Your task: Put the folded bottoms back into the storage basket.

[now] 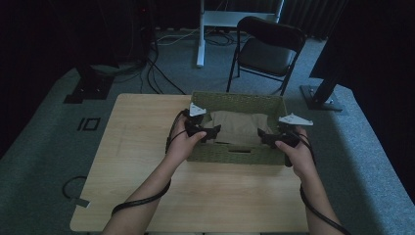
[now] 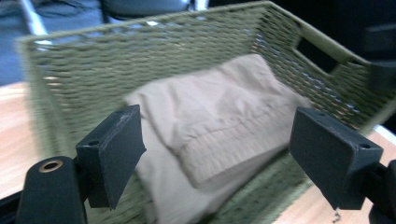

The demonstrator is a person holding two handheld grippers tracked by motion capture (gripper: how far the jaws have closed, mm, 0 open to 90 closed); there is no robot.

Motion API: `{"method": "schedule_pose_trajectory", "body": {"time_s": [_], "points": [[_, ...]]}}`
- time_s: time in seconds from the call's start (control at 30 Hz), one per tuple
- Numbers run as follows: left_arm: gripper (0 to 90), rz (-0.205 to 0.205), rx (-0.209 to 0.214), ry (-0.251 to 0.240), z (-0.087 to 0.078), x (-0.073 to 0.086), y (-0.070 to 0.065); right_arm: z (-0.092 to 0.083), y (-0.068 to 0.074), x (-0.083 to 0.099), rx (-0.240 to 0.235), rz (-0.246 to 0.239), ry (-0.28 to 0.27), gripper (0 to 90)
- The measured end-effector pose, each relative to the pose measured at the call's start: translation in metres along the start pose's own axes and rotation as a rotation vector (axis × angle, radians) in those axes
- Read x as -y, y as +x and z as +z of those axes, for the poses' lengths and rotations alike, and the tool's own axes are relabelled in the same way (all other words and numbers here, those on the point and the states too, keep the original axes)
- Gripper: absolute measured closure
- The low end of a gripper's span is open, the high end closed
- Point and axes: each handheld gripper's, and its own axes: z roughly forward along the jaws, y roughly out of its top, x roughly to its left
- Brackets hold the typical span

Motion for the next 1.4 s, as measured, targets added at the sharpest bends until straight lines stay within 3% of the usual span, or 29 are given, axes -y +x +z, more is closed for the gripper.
{"method": "schedule_pose_trajectory", "body": {"time_s": [0.17,0.37,0.4,0.57,0.7,0.83,0.87,1.23,1.4], "points": [[19.0,0.015,-0.01,0.003,-0.009,0.006,0.001,-0.01,-0.001,0.013,0.014,-0.017,0.002,12.6],[19.0,-0.011,0.008,-0.014,-0.023,0.014,-0.004,-0.019,0.0,0.024,0.012,-0.01,-0.013,12.6],[19.0,-0.007,0.002,-0.034,-0.028,0.016,-0.006,-0.02,0.0,0.026,0.011,-0.014,-0.014,12.6],[18.9,0.025,0.011,-0.034,-0.038,0.022,-0.012,-0.029,0.002,0.037,0.011,-0.021,-0.023,12.6],[19.0,0.021,0.023,-0.058,-0.048,0.03,-0.017,-0.035,0.003,0.043,0.015,-0.012,-0.033,12.6],[19.0,0.03,0.01,-0.065,-0.055,0.038,-0.018,-0.042,0.001,0.054,0.028,-0.003,-0.031,12.6],[19.0,0.024,-0.01,-0.07,-0.059,0.043,-0.019,-0.043,0.001,0.057,0.03,0.001,-0.032,12.6],[19.0,0.02,-0.012,-0.042,-0.066,0.073,-0.015,-0.054,-0.005,0.081,0.066,0.001,-0.014,12.6],[18.9,0.01,-0.019,-0.036,-0.067,0.09,-0.015,-0.053,-0.005,0.099,0.068,0.026,0.006,12.6]]}}
